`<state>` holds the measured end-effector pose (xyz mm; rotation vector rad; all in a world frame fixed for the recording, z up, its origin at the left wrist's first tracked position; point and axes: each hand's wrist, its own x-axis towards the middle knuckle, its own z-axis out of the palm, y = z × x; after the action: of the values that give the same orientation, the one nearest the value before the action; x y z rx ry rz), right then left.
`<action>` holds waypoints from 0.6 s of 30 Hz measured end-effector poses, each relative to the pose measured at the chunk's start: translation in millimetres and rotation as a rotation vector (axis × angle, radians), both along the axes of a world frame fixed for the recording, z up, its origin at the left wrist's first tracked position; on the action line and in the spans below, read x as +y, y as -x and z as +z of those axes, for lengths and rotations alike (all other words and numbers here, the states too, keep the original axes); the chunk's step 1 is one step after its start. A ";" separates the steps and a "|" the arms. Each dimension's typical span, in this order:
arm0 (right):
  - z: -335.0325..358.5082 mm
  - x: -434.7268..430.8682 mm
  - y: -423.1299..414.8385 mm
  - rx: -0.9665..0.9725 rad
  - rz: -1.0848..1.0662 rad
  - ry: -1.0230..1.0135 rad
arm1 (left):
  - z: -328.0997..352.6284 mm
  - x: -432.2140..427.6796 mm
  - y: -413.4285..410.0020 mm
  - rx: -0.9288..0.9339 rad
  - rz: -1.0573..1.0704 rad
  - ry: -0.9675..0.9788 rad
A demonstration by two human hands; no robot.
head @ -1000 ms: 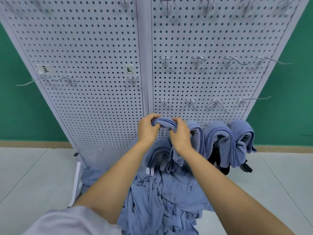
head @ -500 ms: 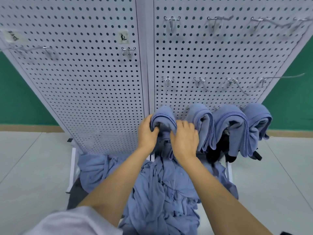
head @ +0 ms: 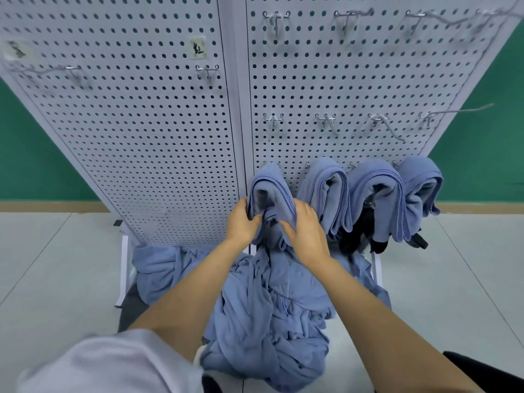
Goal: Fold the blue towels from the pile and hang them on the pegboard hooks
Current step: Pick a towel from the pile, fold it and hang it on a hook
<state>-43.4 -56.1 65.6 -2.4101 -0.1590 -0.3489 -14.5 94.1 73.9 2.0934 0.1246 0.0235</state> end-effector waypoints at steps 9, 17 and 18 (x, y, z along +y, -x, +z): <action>-51.4 -50.9 72.0 0.409 0.097 0.013 | -52.5 -3.6 74.4 0.349 0.048 -0.065; -134.5 -57.1 120.4 0.771 0.092 0.053 | -135.9 -11.9 135.0 0.573 -0.010 -0.289; -135.6 -52.9 117.0 0.787 0.080 0.048 | -141.0 -13.4 137.0 0.581 0.000 -0.291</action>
<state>-160.5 -109.0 -70.0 -2.3947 0.0947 0.6470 -151.5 80.7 -67.1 2.3330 0.4948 -0.6009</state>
